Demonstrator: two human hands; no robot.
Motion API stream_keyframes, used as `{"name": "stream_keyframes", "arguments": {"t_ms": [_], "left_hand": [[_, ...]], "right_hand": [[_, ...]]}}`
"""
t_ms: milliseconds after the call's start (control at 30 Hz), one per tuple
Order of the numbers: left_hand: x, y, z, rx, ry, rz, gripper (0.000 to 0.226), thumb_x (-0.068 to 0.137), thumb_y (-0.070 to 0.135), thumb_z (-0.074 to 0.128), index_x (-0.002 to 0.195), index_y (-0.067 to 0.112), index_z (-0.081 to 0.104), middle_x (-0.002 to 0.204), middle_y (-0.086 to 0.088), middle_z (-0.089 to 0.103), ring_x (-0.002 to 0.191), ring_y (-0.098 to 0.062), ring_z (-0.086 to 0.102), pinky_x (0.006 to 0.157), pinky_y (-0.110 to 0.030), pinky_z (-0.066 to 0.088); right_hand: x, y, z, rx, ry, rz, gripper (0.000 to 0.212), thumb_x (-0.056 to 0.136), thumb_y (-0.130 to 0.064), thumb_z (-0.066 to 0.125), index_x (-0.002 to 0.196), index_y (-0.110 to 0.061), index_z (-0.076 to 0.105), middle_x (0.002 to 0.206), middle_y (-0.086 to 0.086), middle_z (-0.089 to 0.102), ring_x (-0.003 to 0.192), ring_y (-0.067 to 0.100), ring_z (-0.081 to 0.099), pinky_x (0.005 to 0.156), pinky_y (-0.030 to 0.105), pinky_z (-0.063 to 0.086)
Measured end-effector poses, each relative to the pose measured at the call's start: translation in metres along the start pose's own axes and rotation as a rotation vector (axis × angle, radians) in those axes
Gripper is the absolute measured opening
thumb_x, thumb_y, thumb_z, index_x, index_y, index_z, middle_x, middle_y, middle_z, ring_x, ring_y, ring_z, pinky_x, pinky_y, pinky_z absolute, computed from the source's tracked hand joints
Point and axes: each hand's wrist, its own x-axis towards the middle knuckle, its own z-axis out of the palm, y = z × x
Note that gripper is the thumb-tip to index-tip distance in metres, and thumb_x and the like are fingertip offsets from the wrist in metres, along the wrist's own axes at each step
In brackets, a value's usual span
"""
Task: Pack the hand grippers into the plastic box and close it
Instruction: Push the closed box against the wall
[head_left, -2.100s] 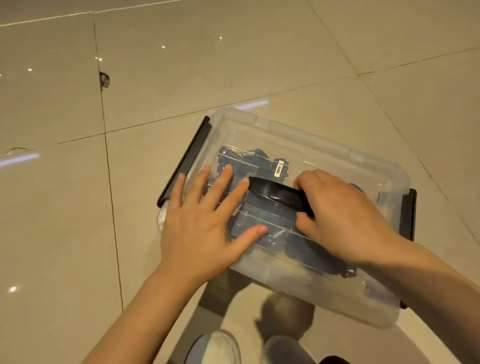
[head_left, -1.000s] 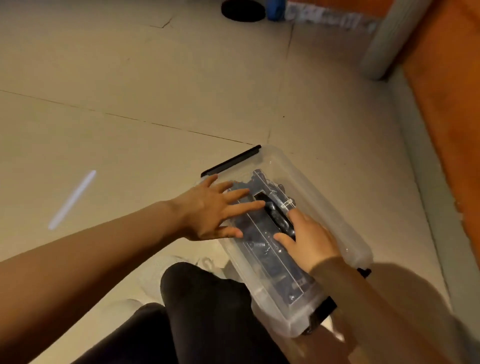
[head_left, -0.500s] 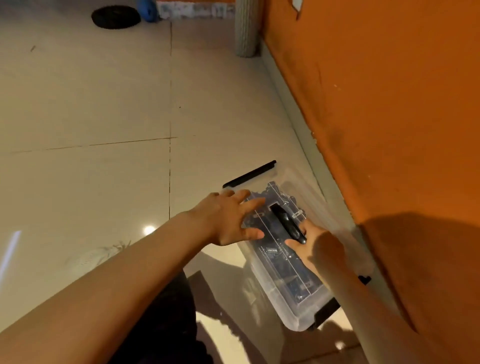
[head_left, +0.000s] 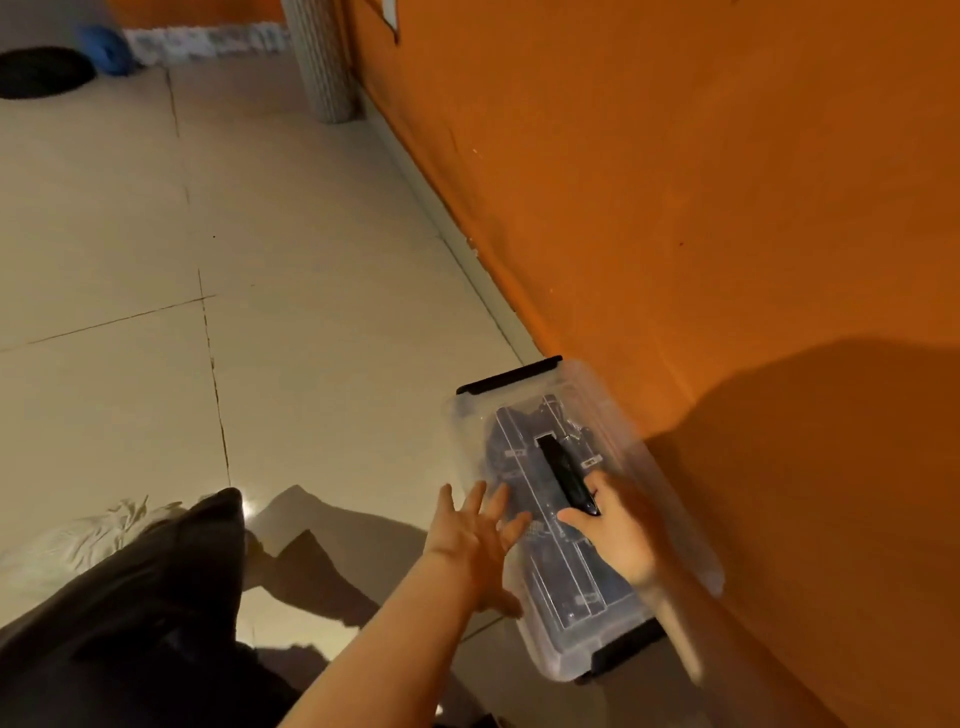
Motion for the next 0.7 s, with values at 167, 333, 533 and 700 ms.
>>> {"name": "stream_keyframes", "arguments": {"t_ms": [167,333,533,700], "left_hand": [[0.004,0.015,0.023,0.134,-0.002,0.027,0.098,0.079,0.077,0.036,0.143,0.031,-0.024,0.153,-0.007,-0.027,0.141,-0.03,-0.021,0.11,-0.061,-0.007],[0.005,0.054,0.026,0.125,0.025,0.016,0.086,0.085,0.074,0.021,0.141,0.031,-0.027,0.153,-0.009,-0.026,0.14,-0.032,-0.023,0.111,-0.061,-0.007],[0.0,0.075,0.03,0.125,0.0,-0.027,0.082,0.086,0.073,0.021,0.141,0.035,-0.027,0.153,-0.006,-0.027,0.141,-0.03,-0.02,0.111,-0.062,-0.004],[-0.003,0.082,0.032,0.036,0.035,-0.053,0.082,0.086,0.071,0.025,0.145,0.034,-0.019,0.155,-0.006,-0.022,0.143,-0.03,-0.016,0.114,-0.056,0.002]], "right_hand": [[-0.031,0.027,-0.008,-0.023,0.039,0.015,0.043,0.076,-0.037,0.076,0.066,-0.035,0.035,0.059,-0.013,0.043,0.057,0.01,0.046,0.048,0.02,0.025],[-0.05,0.049,-0.017,-0.099,0.045,0.045,0.035,0.076,-0.043,0.074,0.096,-0.017,0.061,0.08,-0.005,0.06,0.076,0.019,0.057,0.056,0.021,0.033],[-0.081,0.047,-0.026,-0.203,0.056,0.078,0.049,0.083,-0.05,0.064,0.12,-0.021,0.055,0.111,0.0,0.066,0.097,0.023,0.063,0.079,0.032,0.046],[-0.089,0.047,-0.024,-0.277,0.032,0.042,0.051,0.089,-0.04,0.059,0.133,-0.019,0.044,0.131,0.0,0.054,0.119,0.021,0.052,0.102,0.036,0.032]]}}
